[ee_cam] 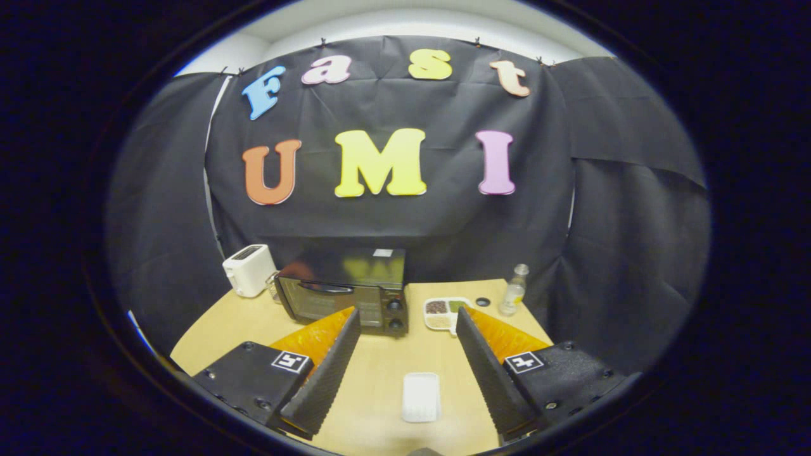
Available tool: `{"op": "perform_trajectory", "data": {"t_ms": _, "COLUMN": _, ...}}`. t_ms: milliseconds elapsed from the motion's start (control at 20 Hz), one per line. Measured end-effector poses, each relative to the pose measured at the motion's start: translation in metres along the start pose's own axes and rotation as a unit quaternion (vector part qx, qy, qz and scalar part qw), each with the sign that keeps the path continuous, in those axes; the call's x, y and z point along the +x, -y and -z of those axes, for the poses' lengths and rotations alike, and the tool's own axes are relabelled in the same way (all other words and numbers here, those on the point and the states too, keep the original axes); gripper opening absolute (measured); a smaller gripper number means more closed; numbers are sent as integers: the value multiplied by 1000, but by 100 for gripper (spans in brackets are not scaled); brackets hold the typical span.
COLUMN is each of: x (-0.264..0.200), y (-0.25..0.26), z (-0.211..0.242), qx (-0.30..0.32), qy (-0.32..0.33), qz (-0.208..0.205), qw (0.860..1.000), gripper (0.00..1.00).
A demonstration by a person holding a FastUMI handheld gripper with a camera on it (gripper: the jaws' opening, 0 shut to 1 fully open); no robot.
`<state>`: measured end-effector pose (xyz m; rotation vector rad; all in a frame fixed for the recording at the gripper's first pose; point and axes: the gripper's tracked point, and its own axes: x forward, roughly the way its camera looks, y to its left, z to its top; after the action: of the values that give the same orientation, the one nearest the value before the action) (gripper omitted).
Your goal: Open the toaster oven, put the food inside, and close the toaster oven door.
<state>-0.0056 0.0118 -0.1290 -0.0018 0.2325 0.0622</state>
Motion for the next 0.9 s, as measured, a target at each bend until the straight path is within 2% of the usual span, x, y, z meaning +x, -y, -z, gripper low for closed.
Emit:
{"op": "perform_trajectory", "data": {"t_ms": 200, "x": -48, "y": 88, "z": -5, "qx": 6, "qy": 30, "qz": 46, "qw": 998, "gripper": 99}}
{"op": "perform_trajectory", "data": {"t_ms": 500, "x": -66, "y": 202, "z": 12, "qx": -4, "qy": 28, "qz": 62, "qw": 998, "gripper": 99}}
{"op": "perform_trajectory", "data": {"t_ms": 600, "x": -62, "y": 229, "z": 12, "qx": -8, "qy": 40, "qz": 57, "qw": 998, "gripper": 99}}
{"op": "perform_trajectory", "data": {"t_ms": 750, "x": -50, "y": 245, "z": 18, "qx": 0, "qy": 47, "qz": 23, "qw": 999, "gripper": 99}}
{"op": "perform_trajectory", "data": {"t_ms": 900, "x": -38, "y": 255, "z": 14, "qx": 6, "qy": 60, "qz": 7, "qw": 998, "gripper": 99}}
